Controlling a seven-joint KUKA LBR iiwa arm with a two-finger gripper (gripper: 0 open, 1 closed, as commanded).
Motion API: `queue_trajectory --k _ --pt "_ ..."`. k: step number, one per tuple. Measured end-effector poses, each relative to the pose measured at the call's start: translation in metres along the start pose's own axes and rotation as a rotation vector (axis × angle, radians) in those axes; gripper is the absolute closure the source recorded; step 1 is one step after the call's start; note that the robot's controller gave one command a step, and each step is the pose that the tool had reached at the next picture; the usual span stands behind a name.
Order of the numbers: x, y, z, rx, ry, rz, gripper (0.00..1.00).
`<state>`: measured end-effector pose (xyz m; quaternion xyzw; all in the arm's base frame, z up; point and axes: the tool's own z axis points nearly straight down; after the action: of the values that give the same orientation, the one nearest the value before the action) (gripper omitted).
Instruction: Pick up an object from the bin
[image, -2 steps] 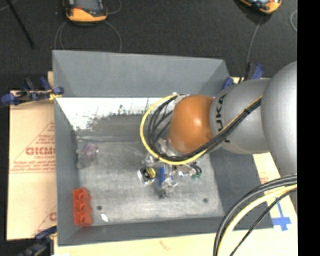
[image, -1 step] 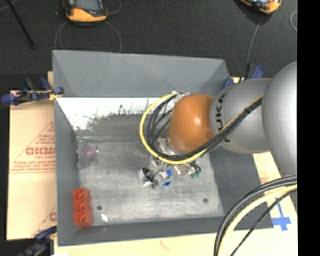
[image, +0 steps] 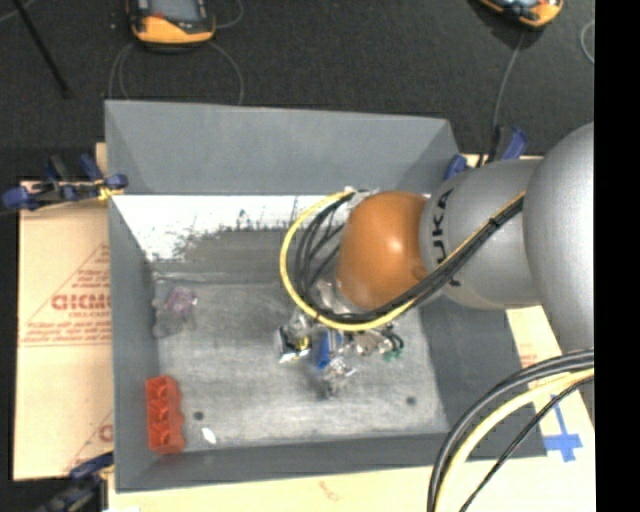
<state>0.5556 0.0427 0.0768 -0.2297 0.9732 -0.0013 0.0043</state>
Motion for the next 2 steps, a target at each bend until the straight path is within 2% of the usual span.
queue_trajectory --k 1,2 --pt "-0.0119 -0.0504 -0.0004 0.000 -0.012 -0.318 0.00" --pt "-0.0139 -0.0506 -0.0037 0.003 -0.017 -0.316 1.00"
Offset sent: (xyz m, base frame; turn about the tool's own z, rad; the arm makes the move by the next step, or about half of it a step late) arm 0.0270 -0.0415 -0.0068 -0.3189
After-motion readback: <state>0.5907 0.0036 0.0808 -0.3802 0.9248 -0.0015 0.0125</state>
